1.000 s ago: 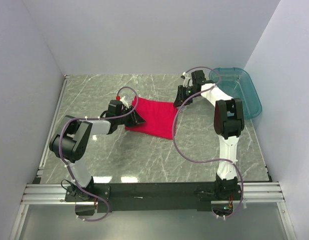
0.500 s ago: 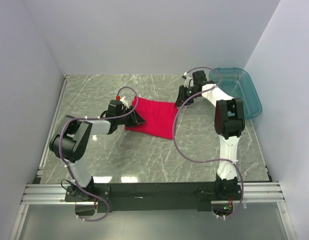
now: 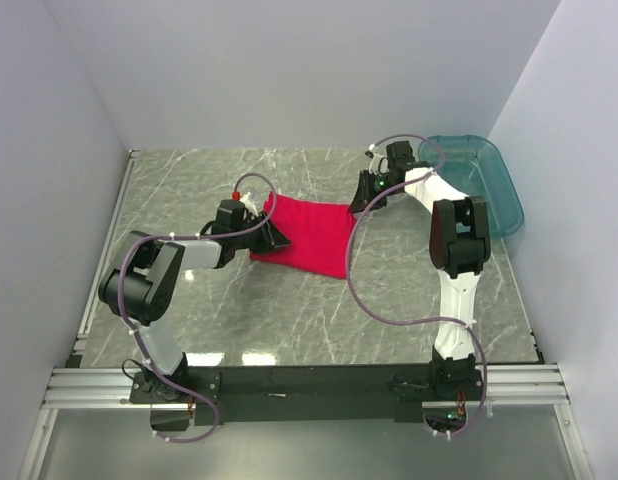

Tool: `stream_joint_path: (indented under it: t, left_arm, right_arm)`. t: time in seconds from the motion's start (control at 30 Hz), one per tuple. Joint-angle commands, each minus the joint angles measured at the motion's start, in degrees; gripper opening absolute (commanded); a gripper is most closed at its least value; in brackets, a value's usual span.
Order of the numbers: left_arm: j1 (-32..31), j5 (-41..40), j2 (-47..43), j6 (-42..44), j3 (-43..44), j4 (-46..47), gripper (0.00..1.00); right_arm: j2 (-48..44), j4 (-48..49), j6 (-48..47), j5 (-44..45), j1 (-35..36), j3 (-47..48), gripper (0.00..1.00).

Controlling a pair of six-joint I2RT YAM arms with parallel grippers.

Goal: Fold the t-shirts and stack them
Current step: Fold the tshirt

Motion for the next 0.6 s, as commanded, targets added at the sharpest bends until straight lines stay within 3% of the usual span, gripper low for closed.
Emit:
stream_joint_path:
  t: [0.0,0.17,0.23,0.57]
  left_arm:
    - [-0.3,0.9,-0.3,0.5,2.0,0.8,0.36]
    - [-0.3,0.7,-0.5,0.7,1.7,0.6,0.36]
    - [-0.3,0.6,-0.5,0.7,1.5,0.7,0.36]
    - [-0.3,-1.5,-0.9,0.4,0.5,0.6,0.35]
  right_arm:
    - [-0.9,1.2,0.7,-2.1,-0.2,0.4,0.22]
    - [-0.7,1.1,1.0,-1.7,-0.2,0.3,0.1]
    - [-0.9,1.1,1.0,-0.6,-0.3,0.0,0.0]
    - [-4.7,3.1,0.7,3.9,-2.8,-4.7,0.0]
